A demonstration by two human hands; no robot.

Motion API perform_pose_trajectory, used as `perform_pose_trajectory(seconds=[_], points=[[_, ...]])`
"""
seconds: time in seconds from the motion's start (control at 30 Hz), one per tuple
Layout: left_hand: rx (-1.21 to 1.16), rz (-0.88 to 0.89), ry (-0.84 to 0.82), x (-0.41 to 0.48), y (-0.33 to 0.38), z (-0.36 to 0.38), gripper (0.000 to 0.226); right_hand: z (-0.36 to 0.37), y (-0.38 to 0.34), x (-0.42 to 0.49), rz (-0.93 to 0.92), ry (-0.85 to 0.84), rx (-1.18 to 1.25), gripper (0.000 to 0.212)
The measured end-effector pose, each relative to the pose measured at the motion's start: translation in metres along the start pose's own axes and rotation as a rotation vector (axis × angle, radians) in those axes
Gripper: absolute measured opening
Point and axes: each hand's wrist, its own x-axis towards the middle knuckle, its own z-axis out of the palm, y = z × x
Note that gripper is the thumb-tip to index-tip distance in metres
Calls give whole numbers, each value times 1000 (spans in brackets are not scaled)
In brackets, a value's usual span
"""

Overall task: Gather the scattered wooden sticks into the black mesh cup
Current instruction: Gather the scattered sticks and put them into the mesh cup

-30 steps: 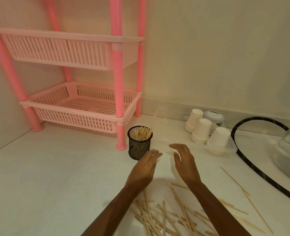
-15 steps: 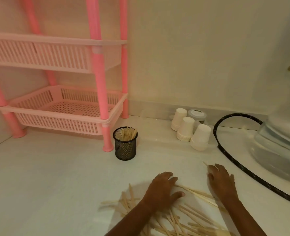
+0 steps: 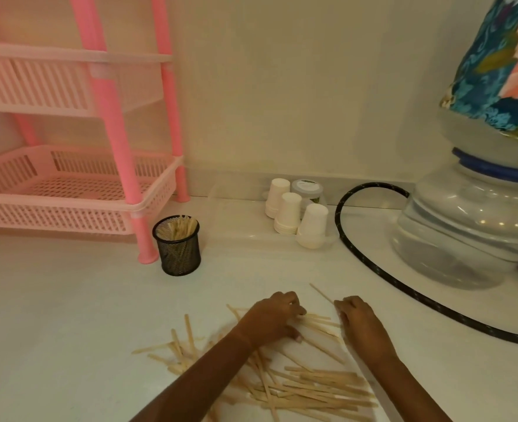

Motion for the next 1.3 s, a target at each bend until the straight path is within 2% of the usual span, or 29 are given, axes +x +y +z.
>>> perform_pose_trajectory(seconds=[0.1, 0.3, 0.47, 0.53, 0.6, 0.67, 0.7, 0.83, 1.0, 1.3], points=[[92, 24, 44, 1, -1, 0, 37, 3, -3, -8, -30, -16, 13, 31], [232, 29, 56, 1, -2, 2, 30, 2, -7, -18, -78, -74, 108, 35], [410, 111, 63, 2, -2, 3, 27, -1, -6, -22, -119, -148, 109, 36], [469, 147, 113, 1, -1, 4, 25, -1, -9, -23, -131, -168, 75, 39], [555, 204, 160, -1, -1, 5, 18, 0, -12, -25, -136, -162, 48, 39], [563, 225, 126, -3, -1, 4, 11, 1, -13, -25, -131, -143, 43, 37], [603, 233, 175, -3, -1, 4, 10, 2, -14, -26, -128, -134, 43, 36], [509, 158, 83, 3, -4, 9, 26, 2, -13, -25, -111, -94, 57, 34], [374, 55, 59, 9, 3, 6, 20, 1, -15, -24, -79, -56, 64, 31], [463, 62, 79, 13, 7, 12, 26, -1, -17, -28, -50, -18, 123, 27]])
